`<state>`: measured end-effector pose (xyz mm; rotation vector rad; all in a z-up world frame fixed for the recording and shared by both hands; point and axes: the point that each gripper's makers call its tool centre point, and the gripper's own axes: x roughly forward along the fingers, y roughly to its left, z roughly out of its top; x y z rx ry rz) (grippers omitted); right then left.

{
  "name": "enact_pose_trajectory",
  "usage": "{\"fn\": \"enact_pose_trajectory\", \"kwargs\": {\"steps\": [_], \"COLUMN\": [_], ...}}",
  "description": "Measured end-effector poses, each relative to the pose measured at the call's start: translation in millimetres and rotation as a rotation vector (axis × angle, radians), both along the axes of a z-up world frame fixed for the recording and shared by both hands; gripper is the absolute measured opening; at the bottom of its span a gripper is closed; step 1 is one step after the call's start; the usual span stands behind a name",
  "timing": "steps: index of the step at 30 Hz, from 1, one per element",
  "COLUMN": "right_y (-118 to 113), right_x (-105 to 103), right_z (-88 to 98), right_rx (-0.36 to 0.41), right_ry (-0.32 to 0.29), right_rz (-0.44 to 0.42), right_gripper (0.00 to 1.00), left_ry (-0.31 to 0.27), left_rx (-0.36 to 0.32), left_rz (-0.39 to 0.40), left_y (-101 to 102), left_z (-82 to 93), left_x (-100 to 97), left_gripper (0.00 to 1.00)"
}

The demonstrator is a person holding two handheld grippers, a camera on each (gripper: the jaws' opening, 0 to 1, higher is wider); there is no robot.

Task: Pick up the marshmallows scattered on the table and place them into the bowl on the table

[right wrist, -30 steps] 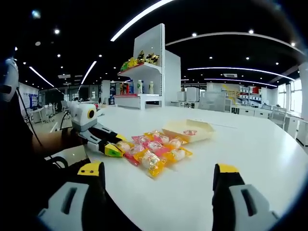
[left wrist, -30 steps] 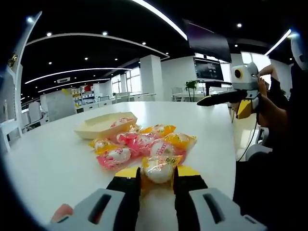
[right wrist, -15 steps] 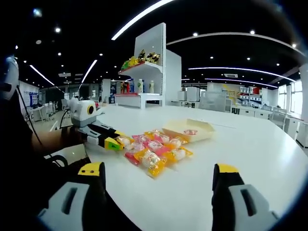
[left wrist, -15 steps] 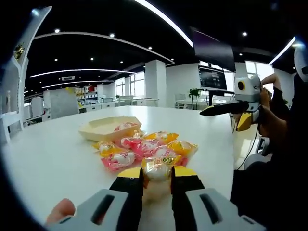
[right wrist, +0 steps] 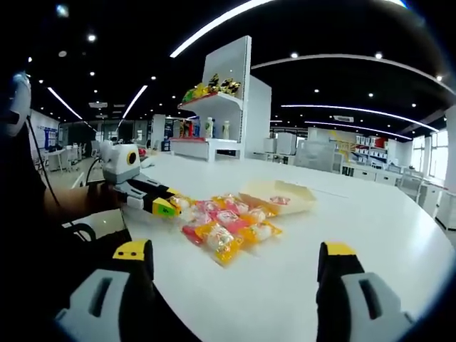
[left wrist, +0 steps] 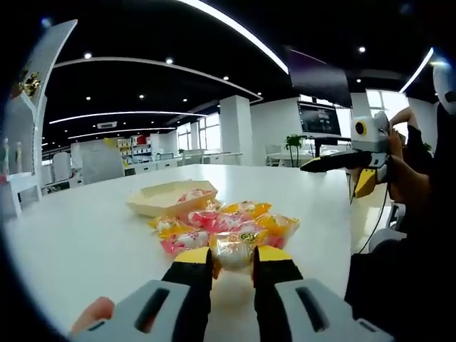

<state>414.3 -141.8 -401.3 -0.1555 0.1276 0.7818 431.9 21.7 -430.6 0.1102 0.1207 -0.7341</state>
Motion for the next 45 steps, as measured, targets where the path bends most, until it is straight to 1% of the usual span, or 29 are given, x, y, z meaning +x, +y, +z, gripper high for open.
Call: {"fn": "enact_pose_trajectory", "kwargs": {"steps": [3,7,9,11,12,17,19,22,26,30,33,38,41,45], "right_y": [1,2,1,-4,-6,-15,-14,-12,-12,-10,-11,-11,-11,-10], "right_x": [-1,-1,1,7,8,12,10,8,10,9,9,7,6,5], "right_z": [2.9,3.4,3.9,7.8,8.4,9.6,8.1,5.9,2.5,4.2,5.3,7.0,7.3,7.9], "right_rx": [0.011,0.003,-0.001,0.001,0.002,0.016,0.022,0.023,0.014,0.02,0.022,0.029,0.025,0.028], "right_ry": [-0.008,-0.015,-0.023,-0.051,-0.054,-0.032,-0.017,-0.007,0.003,-0.001,-0.002,-0.001,-0.003,-0.003], "right_rz": [0.009,0.011,0.004,-0.029,-0.036,-0.063,-0.055,-0.053,-0.054,-0.047,-0.048,-0.048,-0.048,-0.046], "right_gripper": [0.97,0.97,0.97,0.97,0.97,0.97,0.97,0.97,0.97,0.97,0.97,0.97,0.97,0.97], "left_ry": [-0.003,0.007,0.003,-0.004,-0.008,-0.025,-0.051,-0.059,-0.071,-0.074,-0.072,-0.077,-0.079,-0.085], "left_rx": [-0.003,-0.041,-0.031,-0.017,-0.015,-0.025,-0.044,-0.061,-0.052,-0.042,-0.028,-0.035,-0.041,-0.021], "left_rz": [0.009,0.016,0.028,0.043,0.048,0.057,0.069,0.074,0.08,0.088,0.096,0.101,0.091,0.088], "left_y": [1,3,3,4,5,6,9,10,10,11,12,13,11,9], "left_z": [1.3,6.6,6.1,5.8,6.3,13.1,22.5,31.7,40.2,46.0,47.8,56.6,61.7,65.6], "left_x": [0.2,-0.2,0.6,1.6,1.8,1.4,0.7,-0.4,-1.3,-1.2,1.4,6.8,11.0,16.9], "left_gripper": [0.22,0.22,0.22,0.22,0.22,0.22,0.22,0.22,0.22,0.22,0.22,0.22,0.22,0.22]}}
